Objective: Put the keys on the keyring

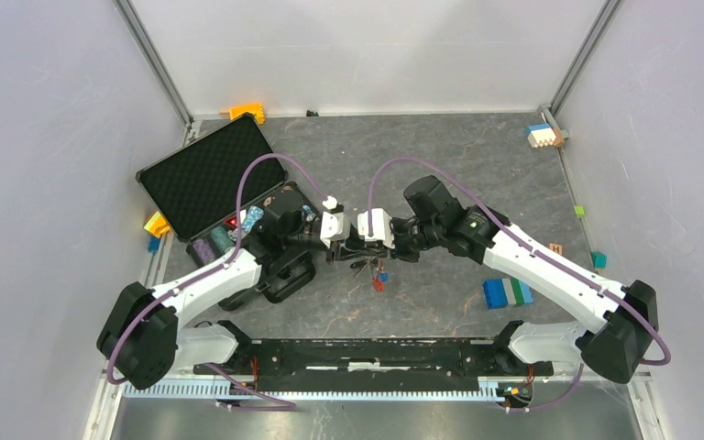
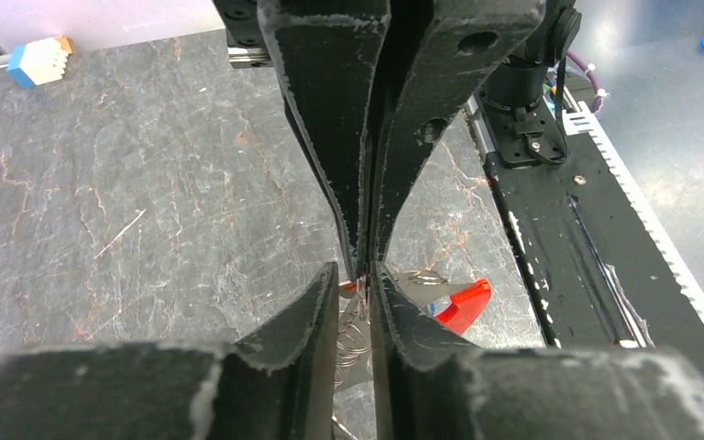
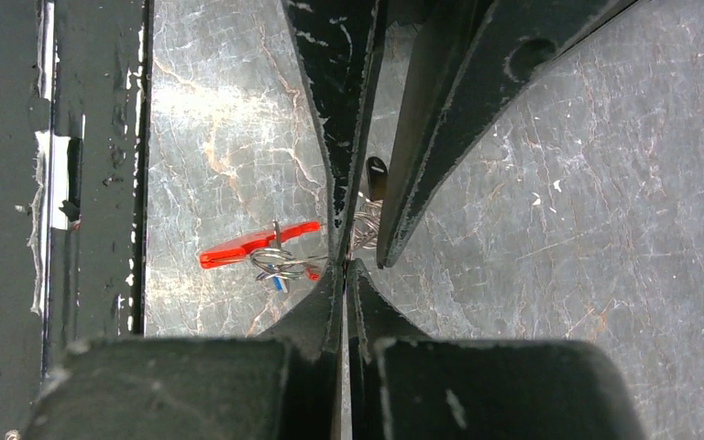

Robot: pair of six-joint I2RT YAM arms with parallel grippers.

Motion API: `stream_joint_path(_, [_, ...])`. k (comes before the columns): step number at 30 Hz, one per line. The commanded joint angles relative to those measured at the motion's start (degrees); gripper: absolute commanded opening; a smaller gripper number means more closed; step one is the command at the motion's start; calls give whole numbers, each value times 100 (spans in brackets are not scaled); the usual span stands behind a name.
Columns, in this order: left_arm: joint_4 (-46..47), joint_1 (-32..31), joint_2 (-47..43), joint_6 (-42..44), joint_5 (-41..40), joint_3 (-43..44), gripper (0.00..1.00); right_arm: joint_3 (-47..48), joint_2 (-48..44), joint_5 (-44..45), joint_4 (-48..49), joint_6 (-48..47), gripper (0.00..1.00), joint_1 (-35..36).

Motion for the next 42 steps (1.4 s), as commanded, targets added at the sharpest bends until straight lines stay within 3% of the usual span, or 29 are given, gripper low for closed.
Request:
stream_joint_path(1, [281,-30,-29,-189,80,-88,23,301,-7,39,91,8,0,31])
stream_joint_path(9, [176,-31,-65,-142,163,-121,31,233,-66,85,182,58,0,26])
stream_joint_path(27, [178,-83,25,-149,181,-165,17,200,-59,30,280,141,0,17])
stream_joint_path(35, [179,-83,58,-186,193,-185,22,103,-146,-13,368,166,0,-26])
stream_joint_path(42, [194,-90,99,-207,186,-145,18,70,-143,-87,390,193,0,-49])
